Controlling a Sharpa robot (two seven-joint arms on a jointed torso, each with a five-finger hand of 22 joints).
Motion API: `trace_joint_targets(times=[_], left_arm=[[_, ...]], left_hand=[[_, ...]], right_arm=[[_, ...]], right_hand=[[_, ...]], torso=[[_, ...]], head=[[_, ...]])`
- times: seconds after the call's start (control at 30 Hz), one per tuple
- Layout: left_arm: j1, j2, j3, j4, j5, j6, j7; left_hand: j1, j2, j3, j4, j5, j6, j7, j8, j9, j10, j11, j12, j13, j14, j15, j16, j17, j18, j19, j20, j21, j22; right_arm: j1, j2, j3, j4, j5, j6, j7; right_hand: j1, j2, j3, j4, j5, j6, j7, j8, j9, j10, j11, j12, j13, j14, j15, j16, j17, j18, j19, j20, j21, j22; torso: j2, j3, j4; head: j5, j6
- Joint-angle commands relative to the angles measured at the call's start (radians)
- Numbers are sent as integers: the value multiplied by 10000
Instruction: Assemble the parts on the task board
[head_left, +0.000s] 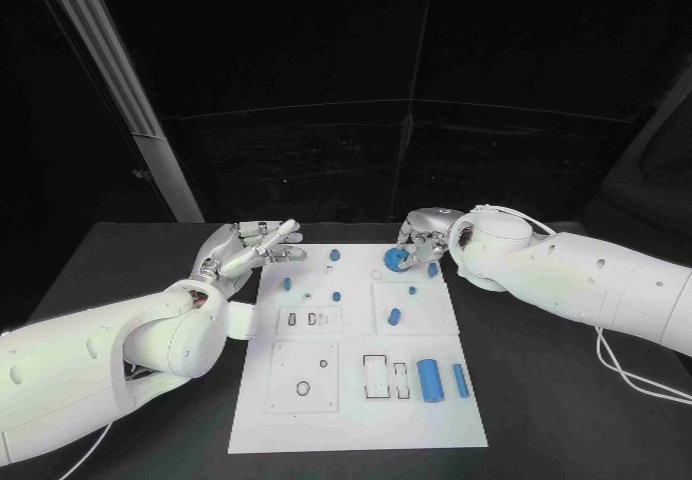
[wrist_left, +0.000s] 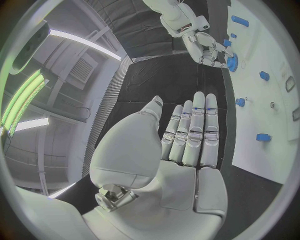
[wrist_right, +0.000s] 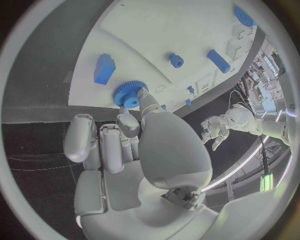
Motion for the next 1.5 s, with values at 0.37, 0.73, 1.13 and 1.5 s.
trace_joint_targets(times=[0.37,0.73,1.13,1.5], left_arm=[[15,-4,7,17,-59,146,18],[15,-25,7,10,-59,148,12],[16,-7,7,0,-59,148,11],[18,23,8,-13,-59,152,12]], left_hand=[[94,5,8,-54,-32,12,59,-58,-13,-6,68,-74,-10,-28,59,-69,19,59,0,49,-48,-14],[94,5,8,-54,-32,12,59,-58,-13,-6,68,-74,-10,-28,59,-69,19,59,0,49,-48,-14],[94,5,8,-54,-32,12,59,-58,-13,-6,68,-74,-10,-28,59,-69,19,59,0,49,-48,-14],[94,5,8,-54,-32,12,59,-58,-13,-6,68,-74,-10,-28,59,-69,19,59,0,49,-48,-14]], right_arm=[[-10,74,-7,151,-690,-914,-112],[-22,-205,-4,1402,-750,-2641,-103],[-55,683,-54,1515,-1152,-2490,-340],[-217,1513,-157,887,-1233,-1716,-375]], right_hand=[[13,262,448,23,52,533,-123,162,-2,411,-112,570,581,610,-107,144,243,-102,146,-96,168,237],[-147,125,1249,59,848,700,-161,12,-72,459,-155,665,786,625,-158,195,351,-143,263,-170,269,436],[-368,-33,1598,149,839,683,-130,-105,-81,450,-127,635,806,618,-136,187,343,-159,305,-150,302,518],[-424,-52,1708,171,783,696,-126,-128,-77,443,-122,621,807,615,-132,180,329,-159,304,-141,301,516]], torso=[[0,-2,9],[-4,-5,4],[13,-9,26],[10,-8,16]], head=[[-5,-4],[-16,58],[116,84],[203,16]])
